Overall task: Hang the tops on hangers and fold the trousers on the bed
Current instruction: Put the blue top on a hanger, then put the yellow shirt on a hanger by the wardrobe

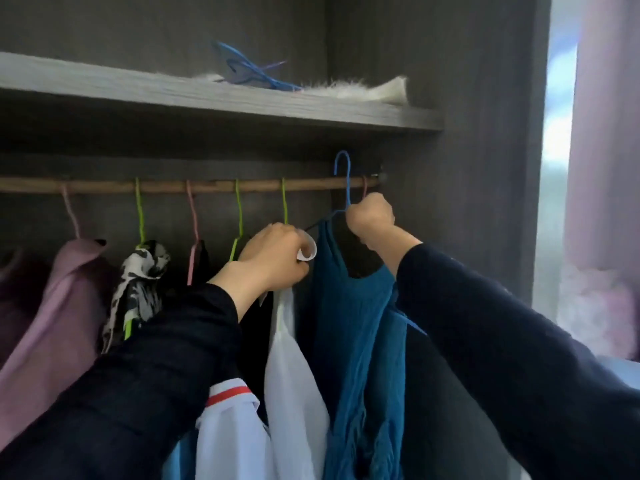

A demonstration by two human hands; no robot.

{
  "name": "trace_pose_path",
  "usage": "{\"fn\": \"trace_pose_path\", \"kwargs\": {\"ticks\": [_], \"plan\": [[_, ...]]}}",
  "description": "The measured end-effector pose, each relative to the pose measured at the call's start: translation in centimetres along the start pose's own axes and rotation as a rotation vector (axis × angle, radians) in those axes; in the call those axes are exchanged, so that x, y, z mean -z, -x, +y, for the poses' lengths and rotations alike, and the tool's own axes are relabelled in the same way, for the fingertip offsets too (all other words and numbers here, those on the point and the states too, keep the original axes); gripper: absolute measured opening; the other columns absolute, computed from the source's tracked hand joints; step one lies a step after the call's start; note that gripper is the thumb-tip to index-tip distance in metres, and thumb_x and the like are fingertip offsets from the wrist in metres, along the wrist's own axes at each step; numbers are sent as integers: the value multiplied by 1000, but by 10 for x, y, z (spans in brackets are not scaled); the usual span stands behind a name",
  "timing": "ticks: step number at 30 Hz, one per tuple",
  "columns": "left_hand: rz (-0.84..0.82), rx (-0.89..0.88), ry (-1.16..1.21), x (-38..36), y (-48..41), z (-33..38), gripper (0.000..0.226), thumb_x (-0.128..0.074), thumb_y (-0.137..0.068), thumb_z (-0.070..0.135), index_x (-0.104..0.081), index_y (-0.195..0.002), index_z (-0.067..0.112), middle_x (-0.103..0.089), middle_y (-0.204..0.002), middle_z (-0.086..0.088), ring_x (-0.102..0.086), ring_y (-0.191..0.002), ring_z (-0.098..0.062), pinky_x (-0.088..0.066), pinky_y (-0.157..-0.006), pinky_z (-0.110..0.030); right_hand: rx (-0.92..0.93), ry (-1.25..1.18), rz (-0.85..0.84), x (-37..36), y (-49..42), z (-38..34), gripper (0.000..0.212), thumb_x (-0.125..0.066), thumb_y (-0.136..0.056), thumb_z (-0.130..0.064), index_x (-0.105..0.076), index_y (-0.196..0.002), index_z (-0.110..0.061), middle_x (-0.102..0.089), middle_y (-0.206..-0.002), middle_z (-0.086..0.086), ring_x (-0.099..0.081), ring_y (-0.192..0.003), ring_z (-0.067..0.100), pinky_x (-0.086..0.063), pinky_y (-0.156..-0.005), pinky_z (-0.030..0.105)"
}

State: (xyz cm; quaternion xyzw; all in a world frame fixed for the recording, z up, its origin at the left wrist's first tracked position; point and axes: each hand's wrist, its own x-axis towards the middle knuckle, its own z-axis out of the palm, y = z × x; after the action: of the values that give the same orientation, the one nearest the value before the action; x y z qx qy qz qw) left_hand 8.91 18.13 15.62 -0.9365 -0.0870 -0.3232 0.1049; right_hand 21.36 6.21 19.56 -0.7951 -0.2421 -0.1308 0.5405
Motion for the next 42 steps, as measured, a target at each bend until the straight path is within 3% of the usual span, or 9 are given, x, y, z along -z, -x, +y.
{"fn": "trace_pose_path", "kwargs": {"ticks": [8,15,19,23,25,28,30,34,42], "plan": [[86,125,-74,7,-55,-24,58,-56,-88,32,-40,-141,15,-34,-149,-8,-30,-137,-29,-35,-104,-42,-38,-38,-142,-44,-34,1,25,-51,-96,-21,-57,-112,-2,-64,-109,17,-65,-98,33,-56,-84,43],[102,190,-135,-5,-91,-43,72,-54,-90,32,-21,-151,16,-24,-156,-4,-20,-143,-22,-11,-117,-38,-72,-98,-325,-66,-37,25,15,-49,-95,-18,-50,-99,-3,-58,-91,14,-61,-72,29,-59,-66,41],[206,181,-165,-19,-93,-50,71,-59,-84,31,-29,-147,16,-34,-149,-2,-31,-135,-24,-10,-118,-37,246,335,-76,-43,-54,30,23,-54,-92,-31,-60,-94,-9,-64,-95,10,-62,-82,24,-50,-63,31],[276,193,-125,-25,-95,-48,70,-62,-79,31,-37,-143,16,-40,-144,-3,-35,-131,-26,-12,-117,-37,175,611,62,-24,-74,34,70,-63,-87,-34,-32,-144,-8,-38,-143,14,-40,-128,32,-44,-99,46],[281,213,-97,-25,-98,-46,71,-63,-76,32,-40,-141,15,-42,-142,-4,-36,-129,-28,-14,-116,-37,-70,467,-57,-23,-80,35,64,-62,-89,-32,-35,-142,-7,-45,-137,15,-49,-119,30,-49,-87,40],[253,225,-93,-23,-100,-46,74,-65,-74,33,-40,-141,16,-42,-141,-5,-36,-129,-28,-15,-116,-37,-254,-5,-222,-29,-91,36,32,-56,-95,-22,-52,-123,-6,-60,-111,13,-60,-79,21,-46,-48,26],[239,235,-84,-21,-98,-47,75,-66,-72,31,-40,-141,18,-42,-142,-3,-36,-128,-28,-18,-114,-36,-206,-69,-207,-33,-98,36,23,-54,-97,-20,-56,-116,-8,-61,-108,15,-59,-75,21,-47,-50,27],[210,276,-59,-16,-99,-42,74,-65,-73,32,-39,-141,20,-42,-142,-2,-36,-127,-28,-23,-111,-36,-120,-112,-147,-30,-101,28,31,-51,-96,-19,-57,-125,-10,-61,-120,11,-60,-104,26,-51,-78,34],[155,293,0,-15,-94,-37,82,-65,-78,36,-27,-149,22,-27,-155,-3,-22,-141,-26,-16,-116,-35,-15,-40,-209,-24,-83,33,30,-45,-99,-20,-55,-127,-15,-62,-108,9,-60,-81,23,-47,-51,28]]}}
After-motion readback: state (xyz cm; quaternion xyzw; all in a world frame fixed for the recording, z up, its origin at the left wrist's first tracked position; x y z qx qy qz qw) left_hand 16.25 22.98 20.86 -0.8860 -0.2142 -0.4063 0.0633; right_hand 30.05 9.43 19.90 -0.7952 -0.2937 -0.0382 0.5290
